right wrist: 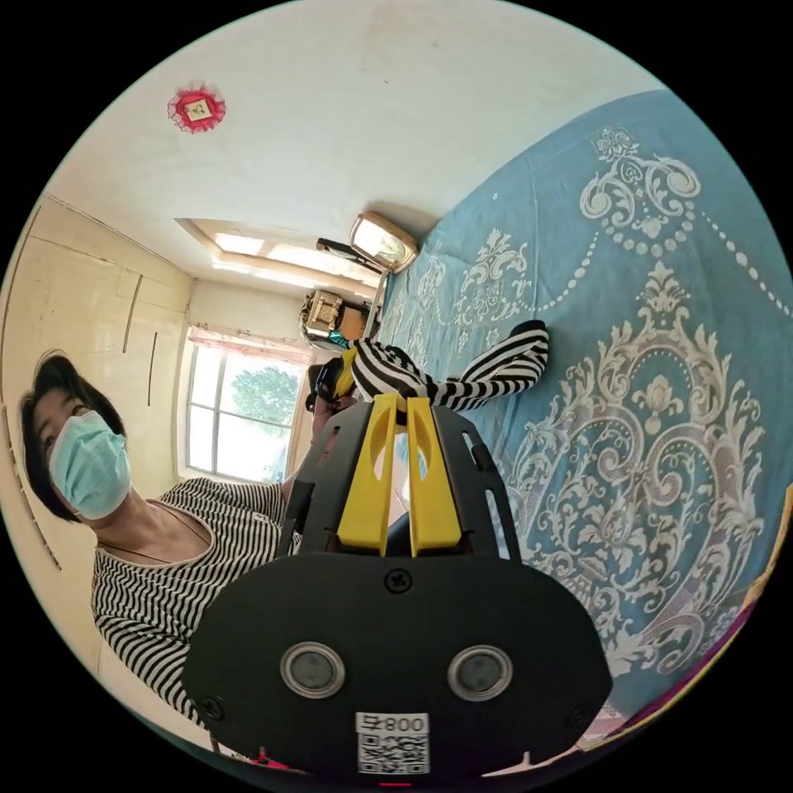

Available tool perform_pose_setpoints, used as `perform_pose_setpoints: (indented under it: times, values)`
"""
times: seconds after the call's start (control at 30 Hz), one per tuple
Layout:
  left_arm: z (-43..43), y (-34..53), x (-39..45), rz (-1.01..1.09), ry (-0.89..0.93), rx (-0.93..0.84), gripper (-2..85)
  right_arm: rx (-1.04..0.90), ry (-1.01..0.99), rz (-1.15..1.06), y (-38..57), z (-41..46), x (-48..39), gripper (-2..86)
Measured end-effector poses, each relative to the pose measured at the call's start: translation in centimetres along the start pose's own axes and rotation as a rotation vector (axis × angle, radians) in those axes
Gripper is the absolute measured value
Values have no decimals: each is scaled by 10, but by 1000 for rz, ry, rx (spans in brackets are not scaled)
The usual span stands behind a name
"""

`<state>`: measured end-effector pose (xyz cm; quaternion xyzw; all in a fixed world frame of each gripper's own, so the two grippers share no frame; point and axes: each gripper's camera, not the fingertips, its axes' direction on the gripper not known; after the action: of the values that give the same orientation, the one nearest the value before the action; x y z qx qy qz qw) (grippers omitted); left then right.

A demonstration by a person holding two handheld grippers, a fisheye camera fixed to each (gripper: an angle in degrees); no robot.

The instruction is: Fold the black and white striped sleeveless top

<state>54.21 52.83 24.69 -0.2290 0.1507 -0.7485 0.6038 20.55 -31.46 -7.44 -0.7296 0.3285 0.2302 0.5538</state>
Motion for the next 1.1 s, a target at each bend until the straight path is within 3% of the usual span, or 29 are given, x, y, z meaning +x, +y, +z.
perform_pose_setpoints:
  times: [0.17, 0.37, 0.53, 0.77, 0.87, 1.1]
  values:
    - [126, -146, 70, 182, 60, -3, 23, 109, 91, -100, -132, -133, 11, 17]
    - [256, -245, 152, 345, 174, 23, 23, 291, 293, -212, -230, -295, -22, 17]
    - [376, -252, 155, 349, 158, -104, 23, 293, 621, -136, -252, -353, 9, 16]
    - [569, -183, 68, 92, -71, -532, 26, 98, 867, 342, -253, -366, 221, 16]
    - [589, -163, 64, 85, -22, -566, 29, -29, 925, 453, -260, -357, 274, 15]
    - [594, -164, 73, 86, 0, -608, 43, -72, 987, 460, -302, -362, 274, 10]
